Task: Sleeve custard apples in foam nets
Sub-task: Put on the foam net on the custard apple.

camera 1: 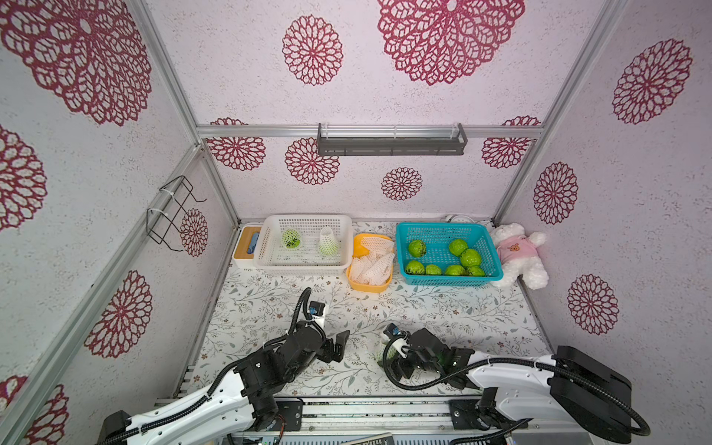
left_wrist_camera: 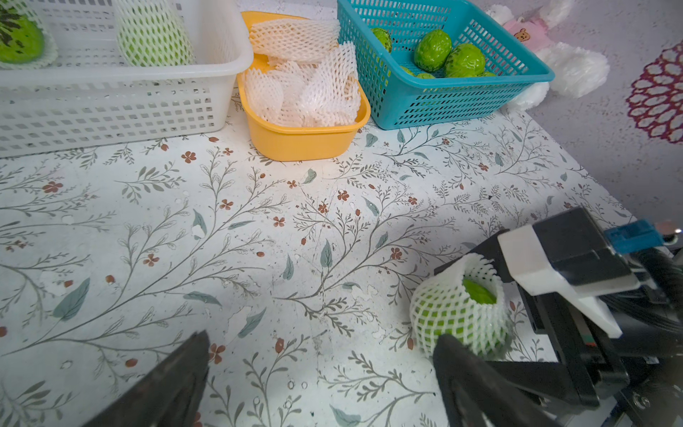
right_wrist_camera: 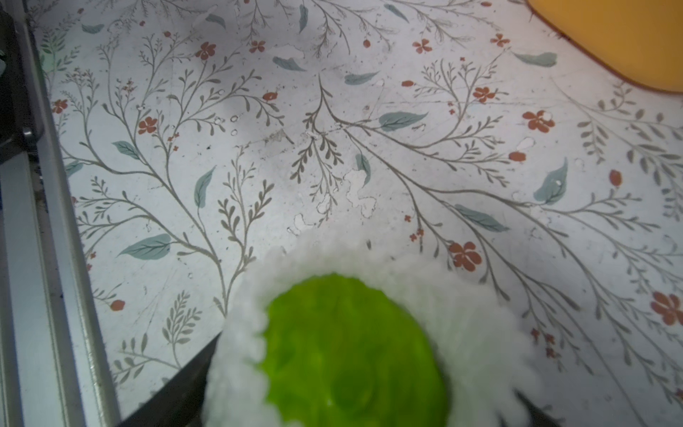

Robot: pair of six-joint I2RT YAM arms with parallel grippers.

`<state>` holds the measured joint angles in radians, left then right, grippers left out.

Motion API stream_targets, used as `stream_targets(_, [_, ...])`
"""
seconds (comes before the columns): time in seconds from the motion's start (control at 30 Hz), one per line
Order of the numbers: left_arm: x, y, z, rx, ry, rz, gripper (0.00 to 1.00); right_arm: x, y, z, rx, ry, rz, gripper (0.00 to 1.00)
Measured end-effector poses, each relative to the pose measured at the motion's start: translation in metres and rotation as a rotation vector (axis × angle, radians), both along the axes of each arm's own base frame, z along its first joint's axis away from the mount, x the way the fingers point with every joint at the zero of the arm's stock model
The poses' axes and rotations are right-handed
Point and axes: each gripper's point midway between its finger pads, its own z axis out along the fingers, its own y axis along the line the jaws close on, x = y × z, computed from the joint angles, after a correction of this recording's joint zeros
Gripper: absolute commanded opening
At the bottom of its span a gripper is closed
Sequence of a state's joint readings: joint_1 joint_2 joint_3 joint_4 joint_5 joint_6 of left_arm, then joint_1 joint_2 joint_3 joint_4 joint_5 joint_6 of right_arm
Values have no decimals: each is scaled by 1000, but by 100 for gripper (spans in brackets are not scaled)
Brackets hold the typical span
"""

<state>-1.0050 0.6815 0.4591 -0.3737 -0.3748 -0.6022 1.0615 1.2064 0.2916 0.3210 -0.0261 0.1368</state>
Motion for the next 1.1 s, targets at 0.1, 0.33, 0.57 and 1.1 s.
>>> stream_targets(0.1, [0, -2, -2, 5, 6, -4, 97, -3, -4, -3, -9, 4, -13, 89])
stream_targets(0.33, [0, -4, -2, 1, 9, -11, 97, -5, -10, -8, -33, 8, -39, 90])
stream_targets(0.57, [1, -6, 6, -20, -4, -12, 97, -2, -11, -6, -32, -3, -58, 86])
stream_targets(1.1, [6, -10, 9, -4, -28, -19, 97, 3, 0, 45, 65, -85, -34, 95])
